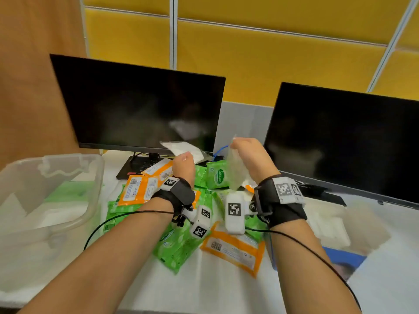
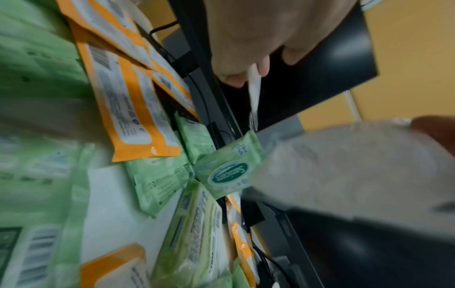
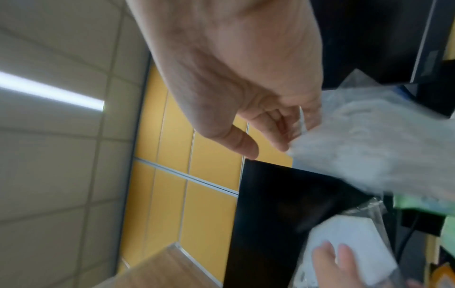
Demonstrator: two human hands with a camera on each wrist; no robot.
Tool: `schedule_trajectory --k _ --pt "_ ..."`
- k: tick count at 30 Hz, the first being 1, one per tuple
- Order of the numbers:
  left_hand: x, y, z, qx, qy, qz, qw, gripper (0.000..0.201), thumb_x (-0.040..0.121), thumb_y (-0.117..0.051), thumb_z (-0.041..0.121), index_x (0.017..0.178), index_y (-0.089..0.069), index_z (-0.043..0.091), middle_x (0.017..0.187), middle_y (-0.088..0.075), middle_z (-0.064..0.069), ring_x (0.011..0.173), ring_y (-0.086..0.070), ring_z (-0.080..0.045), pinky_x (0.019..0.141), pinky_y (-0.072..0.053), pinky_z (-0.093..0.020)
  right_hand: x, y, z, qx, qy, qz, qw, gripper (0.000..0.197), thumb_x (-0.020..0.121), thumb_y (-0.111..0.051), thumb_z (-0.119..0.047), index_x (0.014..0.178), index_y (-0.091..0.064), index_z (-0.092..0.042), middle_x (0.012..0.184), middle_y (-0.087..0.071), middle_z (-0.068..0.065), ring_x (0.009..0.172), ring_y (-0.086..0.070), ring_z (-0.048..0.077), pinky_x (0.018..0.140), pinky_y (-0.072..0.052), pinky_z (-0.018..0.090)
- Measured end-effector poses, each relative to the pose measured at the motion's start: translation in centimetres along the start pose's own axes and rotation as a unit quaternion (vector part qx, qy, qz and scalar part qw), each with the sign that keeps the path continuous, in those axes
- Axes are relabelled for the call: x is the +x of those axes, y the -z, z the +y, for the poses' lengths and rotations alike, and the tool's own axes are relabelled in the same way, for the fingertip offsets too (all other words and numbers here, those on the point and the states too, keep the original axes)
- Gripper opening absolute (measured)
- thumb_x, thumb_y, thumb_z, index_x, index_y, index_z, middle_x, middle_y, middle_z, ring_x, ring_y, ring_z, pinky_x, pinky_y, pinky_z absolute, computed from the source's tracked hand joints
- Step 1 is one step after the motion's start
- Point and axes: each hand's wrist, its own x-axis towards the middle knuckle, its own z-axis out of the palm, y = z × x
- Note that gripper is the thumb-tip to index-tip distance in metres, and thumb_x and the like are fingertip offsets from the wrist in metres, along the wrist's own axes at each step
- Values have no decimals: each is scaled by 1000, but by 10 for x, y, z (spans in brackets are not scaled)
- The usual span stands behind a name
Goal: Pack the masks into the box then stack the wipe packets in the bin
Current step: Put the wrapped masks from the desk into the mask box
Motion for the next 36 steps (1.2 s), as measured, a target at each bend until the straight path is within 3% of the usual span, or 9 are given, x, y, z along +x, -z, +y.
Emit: schedule_trajectory --k 3,6,9,12,15,18,22,28,36 --pt "-15 -16 14 -40 -28 -45 998 30 77 -58 45 72 -63 16 97 -60 -11 93 -55 -24 86 -49 -40 -18 24 -13 125 -4 -29 992 32 86 -60 -26 100 -70 1 91 -67 10 88 -62 23 78 -47 34" --pt "-24 -29 19 -60 -6 -94 994 61 59 -69 67 97 -67 20 124 -57 -7 112 -59 -22 94 -51 -48 -35 45 -17 200 18 -46 979 23 92 -58 -20 106 -71 -7 102 -72 5 94 -67 13 83 -53 26" --pt "-57 -30 44 -83 -36 -78 993 60 66 -74 43 118 -59 17 132 -49 -9 117 -55 -23 97 -50 -43 -48 69 -18 158 51 -22 986 33 95 -54 -16 127 -59 -11 116 -65 -5 104 -61 3 80 -49 16" --pt "-80 -39 57 -78 -90 -64 991 41 86 -68 17 125 -56 11 131 -47 -6 114 -52 -19 95 -49 -29 -55 94 -9 49 64 -59 995 69 88 -62 -13 148 -31 -28 145 -44 3 130 -47 20 105 -42 40" --pt "-105 -55 70 -60 -147 -92 983 34 89 -63 13 122 -56 11 127 -45 -3 110 -47 -11 88 -42 -15 -70 117 -6 -103 84 -46 990 85 84 -65 -4 148 -21 -39 146 -40 2 118 -54 20 97 -50 44" --pt "-125 -75 77 -54 -190 -119 973 31 89 -62 11 120 -55 13 121 -44 -3 106 -53 -18 96 -48 -28 -81 150 -4 -212 92 50 972 94 83 -64 -1 149 -11 -44 150 -35 3 96 -60 14 81 -55 33" --pt "-148 -97 67 31 -223 -175 958 43 90 -57 6 132 -47 7 125 -37 -8 104 -44 -15 82 -35 1 -98 198 3 -331 43 129 934 95 88 -57 1 151 1 -38 140 -47 13 79 -57 16 57 -42 20" --pt "-177 -122 41 62 -210 -261 940 48 89 -56 3 135 -43 7 130 -33 -9 117 -46 -29 104 -42 -40 -112 226 25 -395 -4 170 903 87 90 -52 2 152 -3 -35 115 -60 16 65 -52 14 58 -44 27" --pt "-184 -139 32 37 -178 -218 959 49 90 -51 -1 136 -39 6 140 -26 -11 122 -42 -21 105 -38 -26 -99 210 52 -308 10 109 945 88 87 -62 -5 149 -10 -38 132 -52 9 85 -53 13 60 -43 18"
